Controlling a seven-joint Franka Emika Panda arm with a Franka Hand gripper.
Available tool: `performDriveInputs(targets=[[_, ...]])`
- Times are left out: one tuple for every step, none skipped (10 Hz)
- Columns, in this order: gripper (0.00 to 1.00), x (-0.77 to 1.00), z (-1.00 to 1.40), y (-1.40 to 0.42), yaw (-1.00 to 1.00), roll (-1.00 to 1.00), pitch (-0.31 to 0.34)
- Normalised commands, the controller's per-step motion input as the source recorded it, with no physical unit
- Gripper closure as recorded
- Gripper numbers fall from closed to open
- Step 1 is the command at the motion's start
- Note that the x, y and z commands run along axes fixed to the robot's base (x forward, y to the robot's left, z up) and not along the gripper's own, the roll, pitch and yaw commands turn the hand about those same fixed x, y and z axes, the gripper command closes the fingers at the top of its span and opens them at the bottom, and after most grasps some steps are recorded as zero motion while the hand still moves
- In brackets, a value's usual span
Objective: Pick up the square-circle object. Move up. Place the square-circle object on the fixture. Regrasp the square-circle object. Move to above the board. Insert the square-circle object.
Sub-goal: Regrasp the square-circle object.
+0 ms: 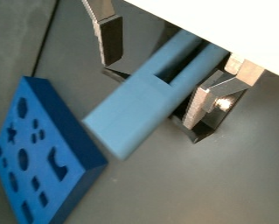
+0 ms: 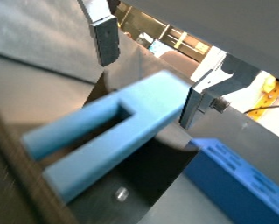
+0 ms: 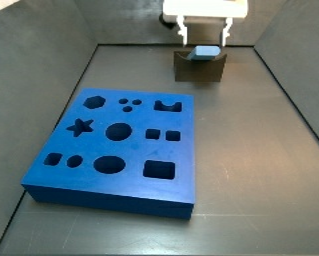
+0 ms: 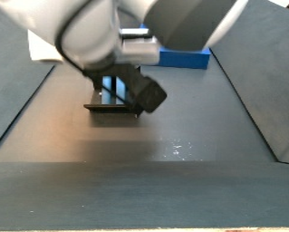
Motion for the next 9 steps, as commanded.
performDriveInputs(targets=[[0.0,-0.05,0.95,0.01,0.02,0.05,0.046],[0.0,-0.04,0.71,0.01,0.01,0.04,0.061],[0.0,-0.03,0.59,0.01,0.0,0.04,0.069],[0.0,-0.03,0.35,0.01,-0.01,0.04,0.074],[0.0,-0.03,0.17,0.01,-0.02,0.05,0.079],[0.0,-1.0,0.0,0.0,0.04,0.03,-0.105],[0.0,-1.0,0.0,0.0,0.03,0.03,-0.116],[0.0,-1.0,0.03,0.0,0.02,0.04,-0.142],[0.0,-1.0,0.02,0.0,0.04,0.04,-0.152]])
